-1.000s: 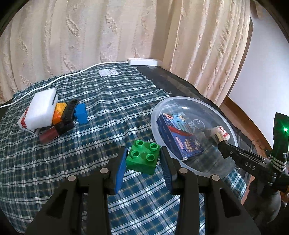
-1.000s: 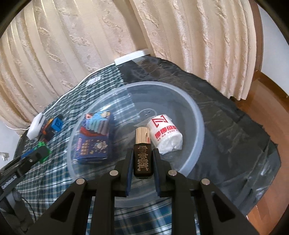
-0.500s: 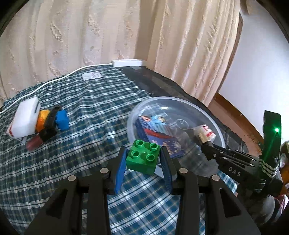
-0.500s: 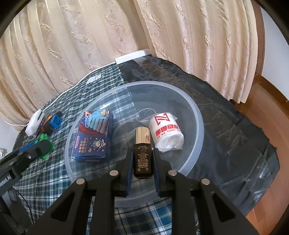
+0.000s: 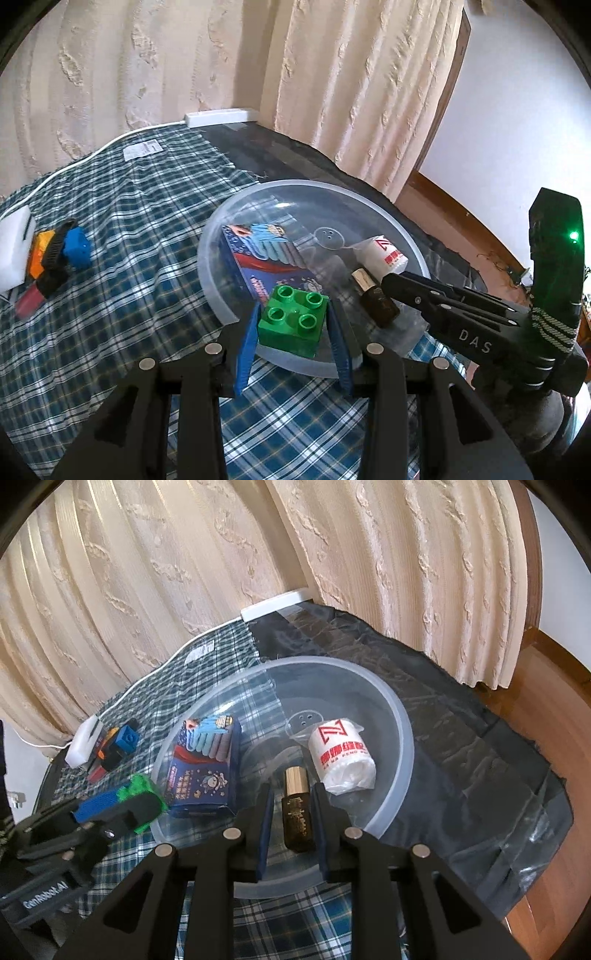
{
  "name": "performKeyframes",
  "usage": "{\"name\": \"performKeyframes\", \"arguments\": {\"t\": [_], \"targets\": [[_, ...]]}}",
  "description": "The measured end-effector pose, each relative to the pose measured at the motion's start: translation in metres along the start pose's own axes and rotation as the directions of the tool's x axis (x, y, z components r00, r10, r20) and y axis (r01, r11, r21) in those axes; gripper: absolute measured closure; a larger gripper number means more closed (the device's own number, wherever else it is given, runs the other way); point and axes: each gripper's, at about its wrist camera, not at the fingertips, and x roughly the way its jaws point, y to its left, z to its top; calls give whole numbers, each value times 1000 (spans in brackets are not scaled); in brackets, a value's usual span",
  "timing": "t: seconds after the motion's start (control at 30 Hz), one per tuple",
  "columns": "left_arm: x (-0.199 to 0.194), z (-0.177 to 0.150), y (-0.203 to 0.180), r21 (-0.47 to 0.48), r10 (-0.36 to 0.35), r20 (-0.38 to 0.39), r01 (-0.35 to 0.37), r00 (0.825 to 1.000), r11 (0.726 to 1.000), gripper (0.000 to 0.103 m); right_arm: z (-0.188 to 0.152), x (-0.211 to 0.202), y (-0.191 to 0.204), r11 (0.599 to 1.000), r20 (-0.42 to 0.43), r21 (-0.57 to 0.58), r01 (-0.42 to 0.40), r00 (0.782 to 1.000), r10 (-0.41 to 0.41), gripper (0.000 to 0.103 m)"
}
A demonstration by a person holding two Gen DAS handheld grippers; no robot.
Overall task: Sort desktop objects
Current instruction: 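Lower the green Lego block into the bowl and open the left tool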
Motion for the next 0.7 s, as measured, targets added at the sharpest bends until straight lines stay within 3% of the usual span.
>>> {"name": "performKeyframes", "arguments": {"t": [0.53,0.7], "targets": [[24,2,-25,44,-111,-11,112,994,993,63,4,-7,-12,999,23,45,-4,1000,3,80],[35,5,-21,-8,-161,-21,161,987,987,58,4,-7,-14,999,22,47,-3,1000,2,80]]}}
